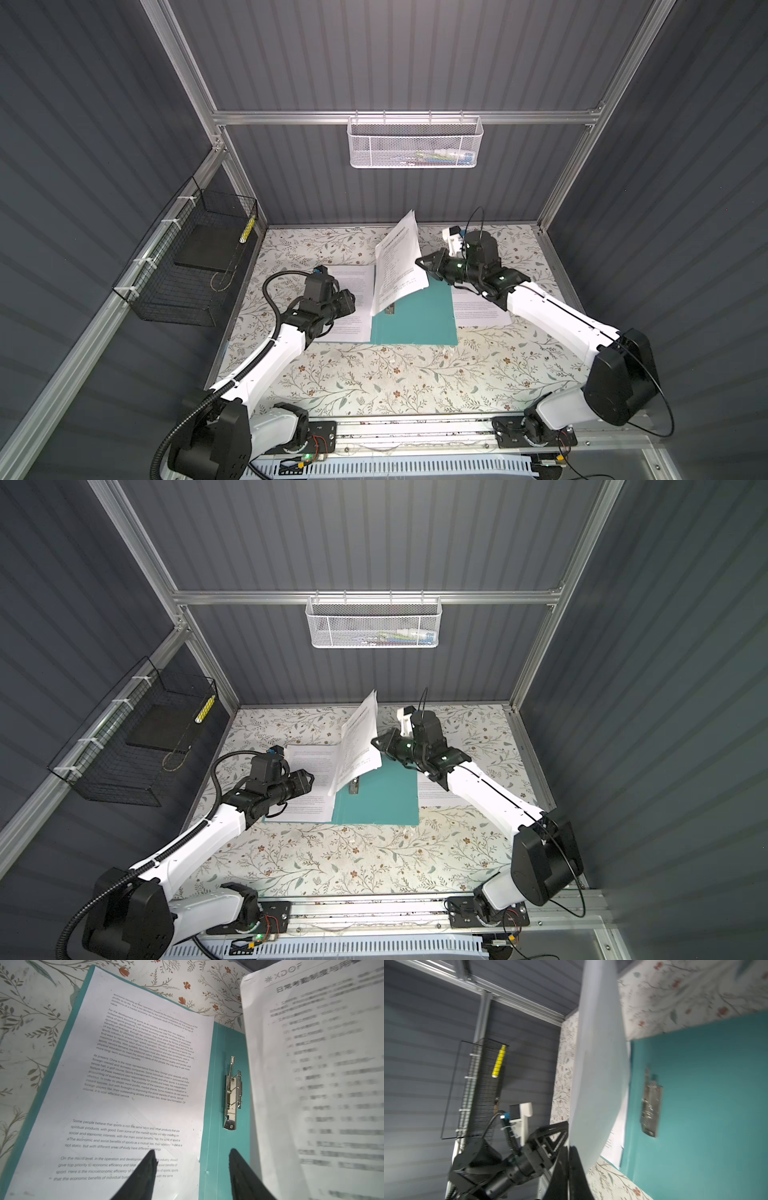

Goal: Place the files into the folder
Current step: 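Lift the held sheet with the right gripper and carry it over the folder, then lower the XDOF sheet onto the folder beside the metal clip with the right gripper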

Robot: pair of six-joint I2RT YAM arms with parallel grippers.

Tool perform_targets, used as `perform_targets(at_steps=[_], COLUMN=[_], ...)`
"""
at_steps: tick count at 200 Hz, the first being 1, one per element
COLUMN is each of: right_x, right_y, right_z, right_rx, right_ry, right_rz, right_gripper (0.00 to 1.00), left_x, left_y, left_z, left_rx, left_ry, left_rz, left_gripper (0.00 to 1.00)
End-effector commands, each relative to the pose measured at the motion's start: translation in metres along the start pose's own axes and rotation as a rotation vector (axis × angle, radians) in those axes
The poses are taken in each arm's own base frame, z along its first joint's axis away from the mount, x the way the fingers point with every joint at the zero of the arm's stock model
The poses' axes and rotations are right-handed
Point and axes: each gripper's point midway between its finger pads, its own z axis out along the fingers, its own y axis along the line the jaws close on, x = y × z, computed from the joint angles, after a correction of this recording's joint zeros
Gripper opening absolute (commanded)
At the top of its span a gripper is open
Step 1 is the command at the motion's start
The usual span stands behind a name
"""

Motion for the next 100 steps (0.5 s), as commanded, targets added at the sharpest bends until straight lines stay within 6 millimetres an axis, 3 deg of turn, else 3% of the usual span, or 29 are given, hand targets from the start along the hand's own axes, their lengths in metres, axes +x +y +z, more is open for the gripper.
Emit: perform_targets(at_steps=[1, 19, 32, 73, 100], right_x=[0.009, 0.022, 0.03, 0.037, 0.043], right_y=[-0.06, -0.114, -0.139, -0.168, -0.181], right_z=[0.001, -0.002, -0.006, -0.026, -0.029], right_rx=[0.111, 0.218, 0.249, 0.339, 0.36], right_ry=[-0.028, -0.045, -0.042, -0.05, -0.032], right_rz=[0.064, 0.124, 0.17, 0.158, 0.167], right_gripper=[0.0, 0.0, 0.0, 0.0, 0.0], left_x=[0.006, 0.009, 0.011, 0.015, 0.018], left_y=[0.005, 0.006, 0.007, 0.006, 0.007], left_z=[0.004, 0.007, 0.01, 0.014, 0.016], left_rx=[-0.014, -0.016, -0.017, -0.008, -0.006], left_ry=[0.023, 0.032, 0.039, 0.051, 0.059], left_rz=[-0.003, -0.005, -0.007, -0.015, -0.02], left_gripper=[0.57, 0.57, 0.57, 0.57, 0.57])
